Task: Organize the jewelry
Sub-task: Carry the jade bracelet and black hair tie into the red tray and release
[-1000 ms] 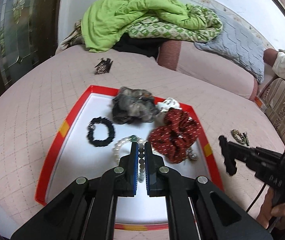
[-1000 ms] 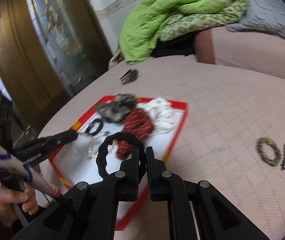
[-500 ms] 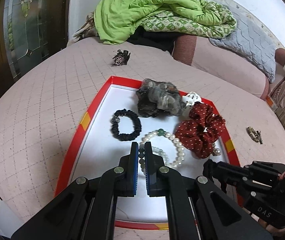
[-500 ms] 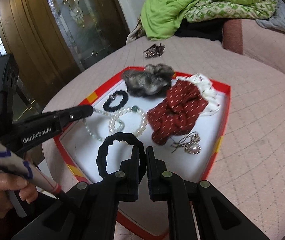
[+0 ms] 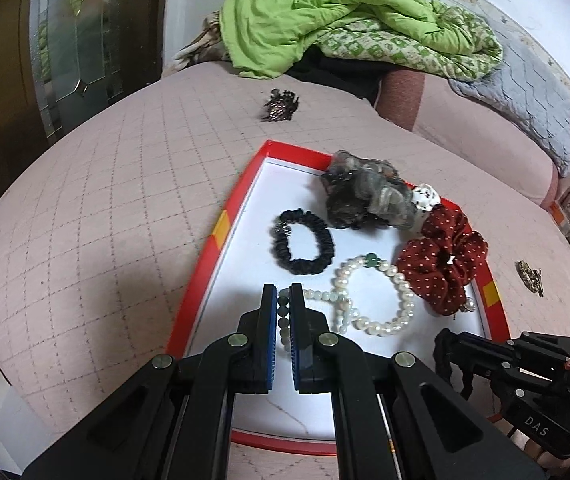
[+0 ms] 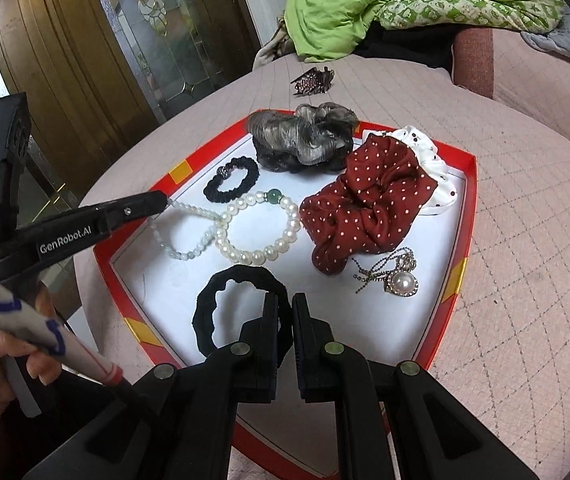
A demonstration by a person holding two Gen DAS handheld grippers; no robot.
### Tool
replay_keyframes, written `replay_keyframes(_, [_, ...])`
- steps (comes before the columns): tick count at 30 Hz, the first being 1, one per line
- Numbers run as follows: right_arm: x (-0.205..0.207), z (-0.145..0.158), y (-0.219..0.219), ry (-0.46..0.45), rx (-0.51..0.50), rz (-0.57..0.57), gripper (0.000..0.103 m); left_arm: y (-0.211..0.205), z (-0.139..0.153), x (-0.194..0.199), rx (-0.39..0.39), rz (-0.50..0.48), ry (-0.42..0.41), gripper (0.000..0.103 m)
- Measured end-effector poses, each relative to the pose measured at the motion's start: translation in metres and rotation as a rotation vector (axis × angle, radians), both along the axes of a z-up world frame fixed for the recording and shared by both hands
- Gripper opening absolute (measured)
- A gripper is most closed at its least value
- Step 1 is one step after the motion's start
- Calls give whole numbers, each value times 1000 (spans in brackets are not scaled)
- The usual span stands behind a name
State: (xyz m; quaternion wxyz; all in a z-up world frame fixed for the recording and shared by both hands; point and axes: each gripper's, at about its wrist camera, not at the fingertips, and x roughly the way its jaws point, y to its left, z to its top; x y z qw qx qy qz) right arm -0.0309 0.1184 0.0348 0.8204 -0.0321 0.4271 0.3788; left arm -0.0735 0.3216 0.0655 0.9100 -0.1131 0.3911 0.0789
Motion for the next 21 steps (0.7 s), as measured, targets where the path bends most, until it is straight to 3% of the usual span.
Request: replay_keyframes(21, [14, -8, 11, 12, -40, -79, 9, 10, -8, 30, 26, 29, 25, 5])
